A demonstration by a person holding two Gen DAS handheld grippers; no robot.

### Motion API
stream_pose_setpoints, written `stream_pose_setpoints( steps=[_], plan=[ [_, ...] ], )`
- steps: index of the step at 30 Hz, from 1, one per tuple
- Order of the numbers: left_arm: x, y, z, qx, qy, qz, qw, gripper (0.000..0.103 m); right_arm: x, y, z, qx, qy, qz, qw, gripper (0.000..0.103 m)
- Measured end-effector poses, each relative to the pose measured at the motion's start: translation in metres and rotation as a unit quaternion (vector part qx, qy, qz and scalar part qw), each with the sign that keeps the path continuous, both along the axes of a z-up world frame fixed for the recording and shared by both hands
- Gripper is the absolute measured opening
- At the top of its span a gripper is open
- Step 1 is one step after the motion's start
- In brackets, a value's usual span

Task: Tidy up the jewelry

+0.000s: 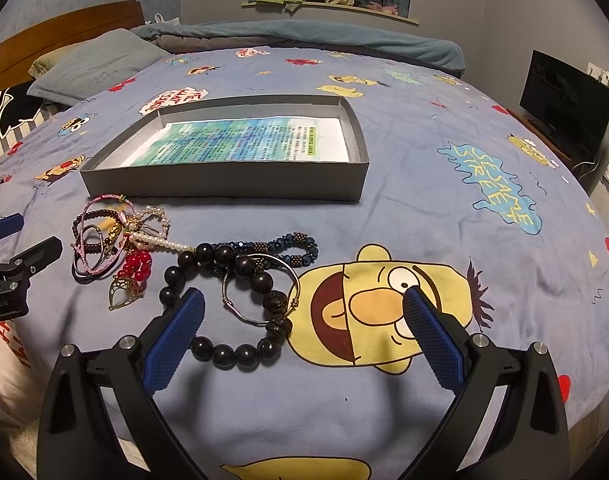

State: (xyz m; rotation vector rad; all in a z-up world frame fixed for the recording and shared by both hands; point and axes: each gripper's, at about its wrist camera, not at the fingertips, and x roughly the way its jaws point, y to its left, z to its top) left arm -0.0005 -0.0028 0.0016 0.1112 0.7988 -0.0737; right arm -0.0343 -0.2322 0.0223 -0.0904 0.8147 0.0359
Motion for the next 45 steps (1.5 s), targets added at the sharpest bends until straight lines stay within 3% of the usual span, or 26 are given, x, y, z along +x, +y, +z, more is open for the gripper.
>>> stream_pose_setpoints(
  steps=[45],
  plan=[
    [0.0001,-0.0052,-0.0005,0.002,0.0,-0.001,1.0,0.099,0.0015,-0.0037,-0.0024,0.007,0.001,-0.004,1.0,0.098]
  ],
)
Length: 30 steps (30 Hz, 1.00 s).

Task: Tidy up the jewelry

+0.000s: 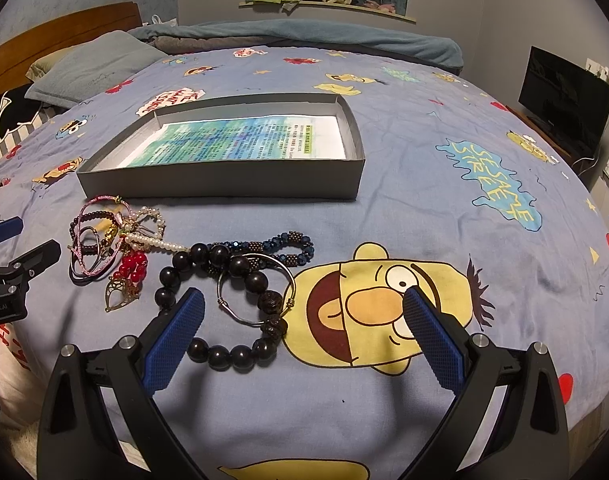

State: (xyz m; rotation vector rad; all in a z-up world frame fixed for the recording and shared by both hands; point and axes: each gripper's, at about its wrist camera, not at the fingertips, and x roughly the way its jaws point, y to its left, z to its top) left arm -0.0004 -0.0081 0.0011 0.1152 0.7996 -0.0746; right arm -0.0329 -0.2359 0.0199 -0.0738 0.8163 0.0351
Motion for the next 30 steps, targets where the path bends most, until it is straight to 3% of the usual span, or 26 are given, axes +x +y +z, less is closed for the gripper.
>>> stream_pose_setpoints(
  steps=[10,16,24,27,28,30],
  plan=[
    [0.0,0.003,-0.004,-0.002,0.004,-0.008,1.0,0.099,0.0,-0.002,-0.002,0.007,0.001,0.004,1.0,0.098],
    [0.002,0.01,-0.001,-0.039,-0.013,-0.032,0.9986,0.099,0.0,-0.003,-0.002,0.025,-0.001,0.016,1.0,0.098],
    [0.025,0.001,0.002,-0.029,-0.028,-0.054,0.9977,0.095,-0.002,-0.006,0.001,0.02,-0.01,0.013,1.0,0.098],
    [0.037,-0.001,-0.002,-0.046,-0.017,-0.065,0.9967,0.081,-0.001,-0.01,0.001,0.023,-0.009,0.009,1.0,0.098],
    [0.04,-0.004,-0.004,-0.044,-0.012,-0.073,0.9963,0.072,0.0,-0.011,0.0,0.022,-0.008,0.007,1.0,0.098],
    [0.042,-0.01,-0.008,-0.036,-0.008,-0.087,0.9955,0.064,0.0,-0.012,0.0,0.026,-0.007,0.006,1.0,0.098]
  ],
)
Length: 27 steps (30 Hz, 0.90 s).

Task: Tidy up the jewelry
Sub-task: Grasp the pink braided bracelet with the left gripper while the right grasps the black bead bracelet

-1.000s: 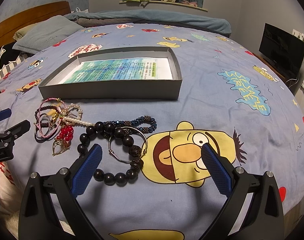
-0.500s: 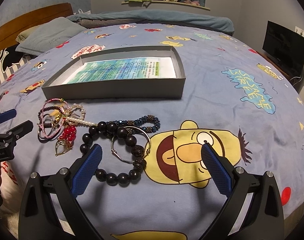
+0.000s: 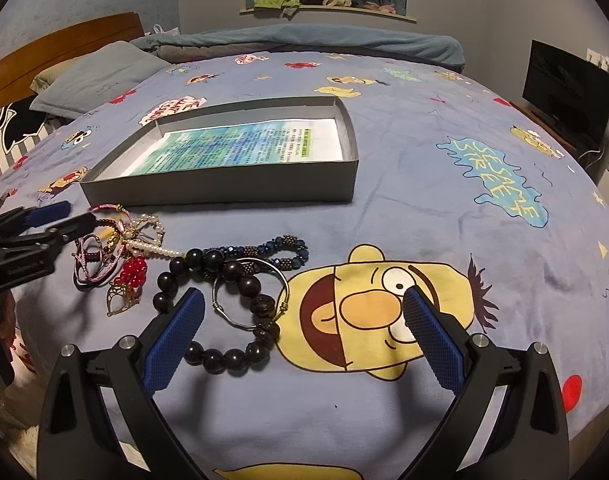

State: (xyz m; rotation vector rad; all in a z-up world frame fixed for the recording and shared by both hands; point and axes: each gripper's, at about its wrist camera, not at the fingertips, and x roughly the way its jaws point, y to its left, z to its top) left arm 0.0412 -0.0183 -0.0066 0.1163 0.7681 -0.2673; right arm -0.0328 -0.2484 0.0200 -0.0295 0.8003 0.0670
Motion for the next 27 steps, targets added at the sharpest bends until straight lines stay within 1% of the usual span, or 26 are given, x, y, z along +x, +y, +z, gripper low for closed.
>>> stream_pose_setpoints(
  steps=[1,3,5,6,8,9,11,12,14,15,16,17,18,22,26,27],
  plan=[
    [0.001,-0.004,-0.002,0.006,0.001,-0.006,1.0,0.059,0.0,-0.001,0.0,0.002,0.0,0.0,1.0,0.098],
    [0.0,-0.01,-0.004,0.016,-0.004,-0.018,0.9997,0.054,0.0,-0.001,0.001,0.004,-0.002,-0.001,1.0,0.098],
    [-0.001,-0.013,-0.005,0.022,-0.011,-0.022,0.9995,0.04,0.0,-0.001,0.0,0.004,-0.004,0.001,1.0,0.098],
    [-0.001,-0.015,-0.007,0.025,-0.011,-0.025,0.9993,0.036,0.0,-0.001,0.0,0.005,-0.004,0.003,1.0,0.098],
    [-0.001,-0.016,-0.008,0.025,-0.008,-0.029,0.9992,0.021,0.001,0.0,-0.001,0.013,-0.003,0.008,1.0,0.098],
    [-0.002,-0.016,-0.008,0.026,-0.009,-0.03,0.9992,0.019,0.001,0.001,-0.001,0.015,-0.002,0.011,1.0,0.097],
    [-0.006,-0.016,-0.005,0.024,-0.016,-0.034,0.999,0.009,0.0,0.004,-0.002,0.015,-0.003,0.018,1.0,0.093],
    [-0.007,-0.015,-0.003,0.021,-0.02,-0.036,0.9989,0.006,0.0,0.006,-0.002,0.014,-0.003,0.021,1.0,0.091],
    [-0.011,-0.012,0.002,0.011,-0.03,-0.039,0.9987,0.004,0.0,0.008,-0.003,0.015,-0.001,0.028,0.999,0.084],
    [-0.012,-0.011,0.004,0.008,-0.032,-0.041,0.9986,0.004,0.001,0.009,-0.004,0.016,0.001,0.03,0.999,0.077],
    [-0.012,-0.01,0.005,0.007,-0.034,-0.041,0.9986,0.003,0.001,0.009,-0.005,0.016,0.004,0.031,0.999,0.072],
    [-0.013,-0.009,0.006,0.006,-0.035,-0.04,0.9986,0.003,0.001,0.009,-0.006,0.018,0.006,0.033,0.999,0.064],
    [-0.014,-0.007,0.007,0.002,-0.034,-0.04,0.9986,0.003,0.001,0.01,-0.007,0.018,0.008,0.034,0.999,0.058],
    [-0.016,-0.001,0.01,-0.01,-0.034,-0.036,0.9987,0.003,0.001,0.014,-0.008,0.019,0.013,0.046,0.999,0.047],
    [-0.017,0.0,0.01,-0.016,-0.029,-0.038,0.9987,0.003,0.004,0.02,-0.011,0.02,0.024,0.063,0.998,0.028],
    [-0.017,0.0,0.01,-0.017,-0.029,-0.038,0.9987,0.003,0.005,0.021,-0.013,0.021,0.028,0.064,0.997,0.027]
  ],
)
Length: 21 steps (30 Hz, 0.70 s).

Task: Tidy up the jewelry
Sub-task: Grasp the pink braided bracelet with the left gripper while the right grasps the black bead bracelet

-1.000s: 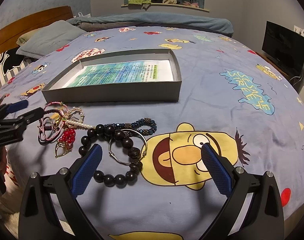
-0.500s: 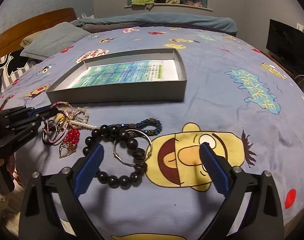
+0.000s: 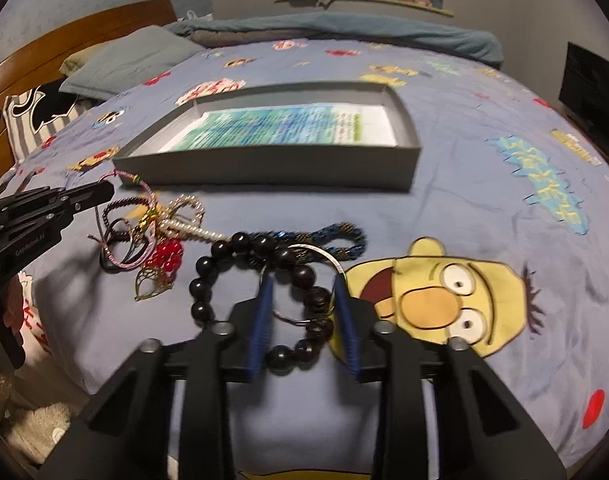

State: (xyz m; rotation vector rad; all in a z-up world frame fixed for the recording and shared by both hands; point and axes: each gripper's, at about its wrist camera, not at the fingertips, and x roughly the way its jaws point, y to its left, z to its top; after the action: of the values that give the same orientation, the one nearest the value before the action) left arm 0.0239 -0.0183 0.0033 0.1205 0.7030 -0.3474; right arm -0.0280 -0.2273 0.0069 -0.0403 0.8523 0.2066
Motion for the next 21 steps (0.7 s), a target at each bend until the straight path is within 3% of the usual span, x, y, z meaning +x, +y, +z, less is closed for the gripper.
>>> stream_pose_setpoints(
  steps=[9,13,21],
  plan=[
    [-0.003,0.001,0.004,-0.001,-0.004,-0.005,1.0,0.003,0.01,0.007,-0.008,-0.027,0.013,0.015,0.999,0.027],
    [-0.006,0.002,0.008,-0.004,-0.008,-0.007,0.9999,0.003,0.011,0.008,-0.008,-0.031,0.013,0.026,0.999,0.02],
    [-0.017,0.005,0.031,-0.011,-0.029,-0.023,0.9993,0.003,0.003,0.008,0.027,-0.003,-0.017,0.051,0.999,0.014]
  ],
)
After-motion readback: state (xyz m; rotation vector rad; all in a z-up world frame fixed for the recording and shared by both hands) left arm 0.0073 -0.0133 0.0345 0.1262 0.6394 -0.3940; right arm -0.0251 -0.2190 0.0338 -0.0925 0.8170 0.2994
